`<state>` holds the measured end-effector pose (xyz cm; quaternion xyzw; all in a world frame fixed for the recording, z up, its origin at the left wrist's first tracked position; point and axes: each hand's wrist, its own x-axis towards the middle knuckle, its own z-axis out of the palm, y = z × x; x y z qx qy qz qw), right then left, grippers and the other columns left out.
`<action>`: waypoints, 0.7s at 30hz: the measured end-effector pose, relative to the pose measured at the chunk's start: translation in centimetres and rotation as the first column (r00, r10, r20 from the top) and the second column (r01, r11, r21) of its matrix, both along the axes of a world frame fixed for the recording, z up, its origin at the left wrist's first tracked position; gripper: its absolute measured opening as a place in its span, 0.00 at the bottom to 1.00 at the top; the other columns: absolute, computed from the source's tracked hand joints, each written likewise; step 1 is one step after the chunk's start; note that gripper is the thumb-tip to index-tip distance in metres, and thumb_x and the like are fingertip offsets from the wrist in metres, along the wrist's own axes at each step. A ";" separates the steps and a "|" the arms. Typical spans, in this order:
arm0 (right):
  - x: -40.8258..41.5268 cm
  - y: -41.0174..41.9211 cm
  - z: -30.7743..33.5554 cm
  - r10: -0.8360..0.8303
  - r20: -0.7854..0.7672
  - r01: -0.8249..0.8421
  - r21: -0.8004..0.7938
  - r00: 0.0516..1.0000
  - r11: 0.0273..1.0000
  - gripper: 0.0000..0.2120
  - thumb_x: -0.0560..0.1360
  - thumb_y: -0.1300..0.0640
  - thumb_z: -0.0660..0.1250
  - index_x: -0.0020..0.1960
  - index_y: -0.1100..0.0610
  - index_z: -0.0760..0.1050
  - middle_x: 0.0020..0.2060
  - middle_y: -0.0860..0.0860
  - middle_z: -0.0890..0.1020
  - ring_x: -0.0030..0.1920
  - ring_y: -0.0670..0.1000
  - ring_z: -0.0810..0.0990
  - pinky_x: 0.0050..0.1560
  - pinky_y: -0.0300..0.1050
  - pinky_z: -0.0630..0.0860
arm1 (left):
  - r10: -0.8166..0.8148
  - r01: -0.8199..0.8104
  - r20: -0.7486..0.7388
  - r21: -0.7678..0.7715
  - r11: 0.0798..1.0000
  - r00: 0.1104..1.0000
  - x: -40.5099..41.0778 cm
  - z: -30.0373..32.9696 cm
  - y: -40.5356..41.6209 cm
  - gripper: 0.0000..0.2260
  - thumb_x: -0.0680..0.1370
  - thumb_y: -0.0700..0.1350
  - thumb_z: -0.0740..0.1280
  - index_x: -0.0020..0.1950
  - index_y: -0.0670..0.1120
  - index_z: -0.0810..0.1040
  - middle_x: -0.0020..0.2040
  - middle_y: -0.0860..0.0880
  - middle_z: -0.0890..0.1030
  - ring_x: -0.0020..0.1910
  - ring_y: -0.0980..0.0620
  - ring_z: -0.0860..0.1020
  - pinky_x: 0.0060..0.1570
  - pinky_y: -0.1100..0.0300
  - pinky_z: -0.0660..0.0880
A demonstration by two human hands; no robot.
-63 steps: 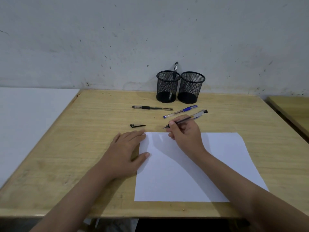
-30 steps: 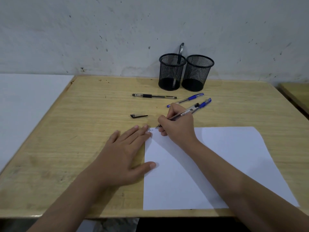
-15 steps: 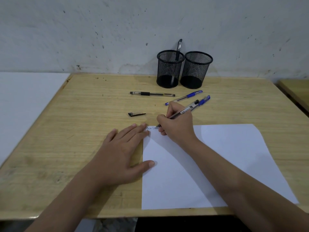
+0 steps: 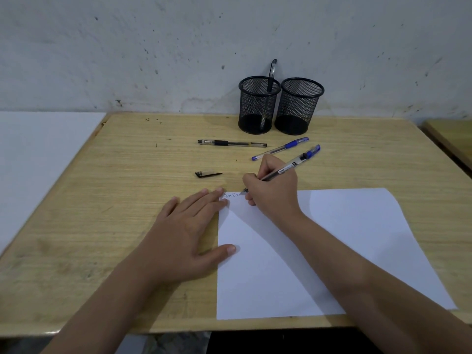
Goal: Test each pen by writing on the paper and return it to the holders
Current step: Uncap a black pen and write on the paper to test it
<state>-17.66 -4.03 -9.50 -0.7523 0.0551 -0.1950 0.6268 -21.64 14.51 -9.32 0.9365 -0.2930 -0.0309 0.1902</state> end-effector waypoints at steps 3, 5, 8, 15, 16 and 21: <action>0.0 0.0 0.0 0.004 -0.011 -0.004 -0.007 1.000 1.000 0.16 0.68 0.72 0.65 0.30 0.59 0.61 0.23 0.58 0.67 0.21 0.56 0.75 0.22 0.41 0.70 | -0.001 0.001 -0.002 -0.006 1.000 1.000 0.0 0.0 0.0 0.35 0.68 0.72 0.53 0.72 0.58 0.57 0.75 0.65 0.51 0.73 0.65 0.48 0.71 0.50 0.48; 0.1 0.0 0.0 -0.005 -0.026 0.005 0.007 1.000 1.000 0.16 0.68 0.72 0.65 0.30 0.60 0.61 0.23 0.59 0.67 0.21 0.56 0.74 0.22 0.41 0.70 | -0.002 0.002 -0.002 -0.004 1.000 1.000 0.0 0.0 0.0 0.35 0.69 0.72 0.53 0.72 0.58 0.57 0.75 0.66 0.50 0.73 0.65 0.47 0.71 0.50 0.48; 0.1 0.0 0.0 -0.016 -0.037 0.016 0.025 0.999 1.000 0.15 0.67 0.73 0.64 0.31 0.61 0.61 0.23 0.59 0.67 0.21 0.56 0.74 0.22 0.42 0.69 | -0.003 0.003 -0.006 -0.013 1.000 1.000 0.0 -0.1 0.0 0.35 0.69 0.72 0.54 0.72 0.58 0.57 0.74 0.66 0.50 0.73 0.65 0.47 0.71 0.50 0.48; 0.0 -0.1 0.2 -0.042 -0.053 0.043 0.014 0.998 0.999 0.14 0.67 0.72 0.64 0.31 0.61 0.61 0.23 0.60 0.68 0.22 0.59 0.76 0.21 0.40 0.69 | -0.004 0.004 0.000 -0.003 1.000 1.000 0.1 -0.2 0.1 0.35 0.68 0.73 0.53 0.72 0.59 0.56 0.74 0.67 0.50 0.73 0.65 0.47 0.71 0.49 0.48; 0.0 -0.1 0.2 -0.049 -0.055 0.050 0.015 0.997 0.999 0.15 0.67 0.72 0.64 0.30 0.60 0.61 0.23 0.60 0.68 0.22 0.60 0.75 0.21 0.40 0.69 | -0.003 0.003 0.001 -0.005 1.000 1.000 0.1 -0.2 0.1 0.35 0.69 0.73 0.53 0.72 0.59 0.56 0.74 0.67 0.50 0.73 0.66 0.47 0.71 0.50 0.48; 0.0 -0.1 0.3 -0.058 -0.058 0.059 0.006 0.997 0.998 0.13 0.68 0.72 0.64 0.31 0.63 0.62 0.23 0.60 0.68 0.22 0.60 0.75 0.21 0.41 0.69 | -0.003 0.003 0.007 -0.010 1.000 1.000 0.1 -0.2 0.2 0.35 0.68 0.73 0.53 0.72 0.59 0.57 0.74 0.67 0.50 0.73 0.66 0.47 0.71 0.50 0.48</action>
